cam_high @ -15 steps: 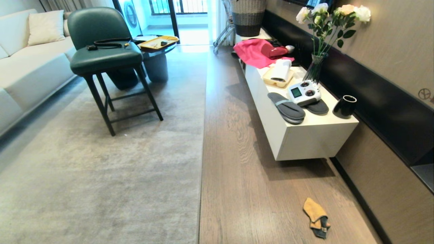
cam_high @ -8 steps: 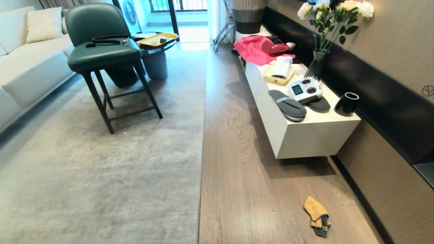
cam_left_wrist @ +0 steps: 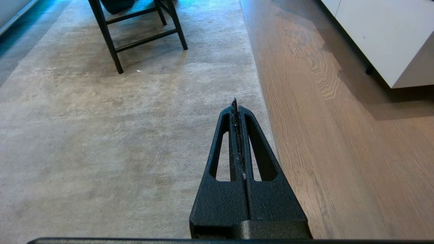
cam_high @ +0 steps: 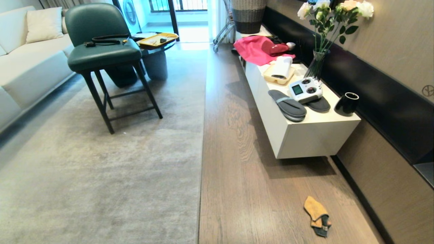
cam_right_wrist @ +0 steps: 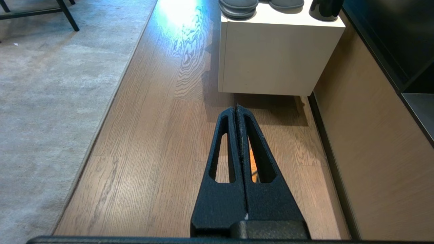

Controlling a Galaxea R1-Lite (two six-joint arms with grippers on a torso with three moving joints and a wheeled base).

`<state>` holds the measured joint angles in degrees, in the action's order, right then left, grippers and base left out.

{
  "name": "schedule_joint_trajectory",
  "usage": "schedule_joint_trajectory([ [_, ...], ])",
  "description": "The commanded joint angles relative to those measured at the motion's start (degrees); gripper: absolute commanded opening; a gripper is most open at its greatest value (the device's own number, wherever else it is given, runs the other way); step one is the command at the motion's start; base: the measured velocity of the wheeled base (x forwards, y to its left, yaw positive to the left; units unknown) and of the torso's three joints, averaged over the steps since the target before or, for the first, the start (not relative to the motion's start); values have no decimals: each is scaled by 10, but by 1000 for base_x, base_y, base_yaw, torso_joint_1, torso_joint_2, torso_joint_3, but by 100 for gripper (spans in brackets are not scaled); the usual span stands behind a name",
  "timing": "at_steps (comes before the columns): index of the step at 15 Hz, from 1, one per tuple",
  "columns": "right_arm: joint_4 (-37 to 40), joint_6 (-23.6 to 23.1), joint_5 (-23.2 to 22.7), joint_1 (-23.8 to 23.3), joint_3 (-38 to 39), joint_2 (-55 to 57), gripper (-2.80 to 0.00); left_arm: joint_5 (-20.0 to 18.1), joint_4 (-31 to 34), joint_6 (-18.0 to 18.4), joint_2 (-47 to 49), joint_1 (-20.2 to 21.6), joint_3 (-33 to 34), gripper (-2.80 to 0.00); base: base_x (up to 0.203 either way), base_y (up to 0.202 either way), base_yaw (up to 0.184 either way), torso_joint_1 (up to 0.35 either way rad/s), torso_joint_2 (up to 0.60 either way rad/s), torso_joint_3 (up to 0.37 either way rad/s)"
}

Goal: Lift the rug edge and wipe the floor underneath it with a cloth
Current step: Pick up the rag

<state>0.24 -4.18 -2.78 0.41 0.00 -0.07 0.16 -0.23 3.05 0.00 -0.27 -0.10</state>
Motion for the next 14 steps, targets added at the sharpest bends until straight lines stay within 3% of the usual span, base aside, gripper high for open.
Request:
schedule_joint_trajectory([
  [1,0,0,0,0,0,1,-280,0,0,0,0,0,0,-280,0,0,0,0,0,0],
  [14,0,0,0,0,0,1,-280,0,0,-1,0,0,0,-280,0,0,0,0,0,0],
])
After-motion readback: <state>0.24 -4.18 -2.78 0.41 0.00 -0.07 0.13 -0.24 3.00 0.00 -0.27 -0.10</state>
